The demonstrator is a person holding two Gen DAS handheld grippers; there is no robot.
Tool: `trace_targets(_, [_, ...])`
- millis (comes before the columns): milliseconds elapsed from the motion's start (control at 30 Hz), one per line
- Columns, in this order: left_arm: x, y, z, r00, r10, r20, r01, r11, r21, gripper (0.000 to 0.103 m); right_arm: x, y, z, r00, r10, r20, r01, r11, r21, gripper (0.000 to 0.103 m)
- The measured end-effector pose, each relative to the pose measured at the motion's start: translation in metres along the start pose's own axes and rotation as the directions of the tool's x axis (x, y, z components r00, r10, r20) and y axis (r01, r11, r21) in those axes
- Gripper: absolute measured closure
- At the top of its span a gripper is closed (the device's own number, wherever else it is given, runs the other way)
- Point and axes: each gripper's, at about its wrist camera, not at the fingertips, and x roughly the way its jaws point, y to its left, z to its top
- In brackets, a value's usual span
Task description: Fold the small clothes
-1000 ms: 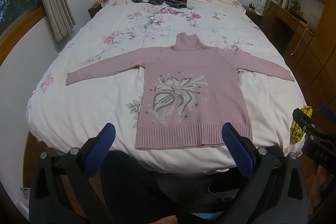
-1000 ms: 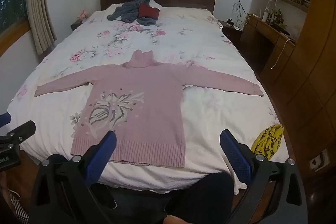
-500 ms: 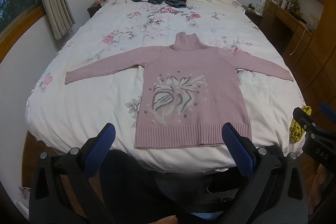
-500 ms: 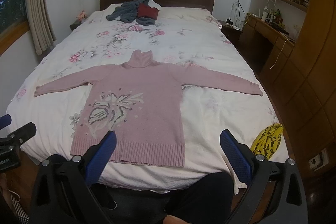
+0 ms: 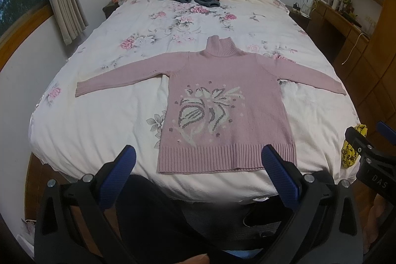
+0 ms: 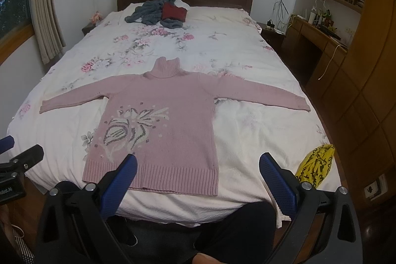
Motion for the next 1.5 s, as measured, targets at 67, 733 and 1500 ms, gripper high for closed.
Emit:
trace_targets(67, [0.0000,-0.0001,-0.0001,1.000,0.000,0.000,0.000,1.000,0.000,0.003,0.0001,0.0002,0.0002,1.000,0.001,-0.001,-0.001,1.000,0.000,0.004])
trace_targets(733, [0.0041,0.0002,-0.0060,1.000,0.004,0.000,-0.004,1.000,-0.003,0.003,0.0005,0.0008,-0.0030,1.000,0.000,-0.003,0.000,1.000,0.002,0.004])
trace_targets(1500, [0.0045,0.0002,-0.0059,1.000,0.003,-0.001,-0.003,1.000,-0.004,0.003,0.0013,0.0004,-0.0057,1.000,0.000,-0.002,0.000,1.000,0.000,0.004])
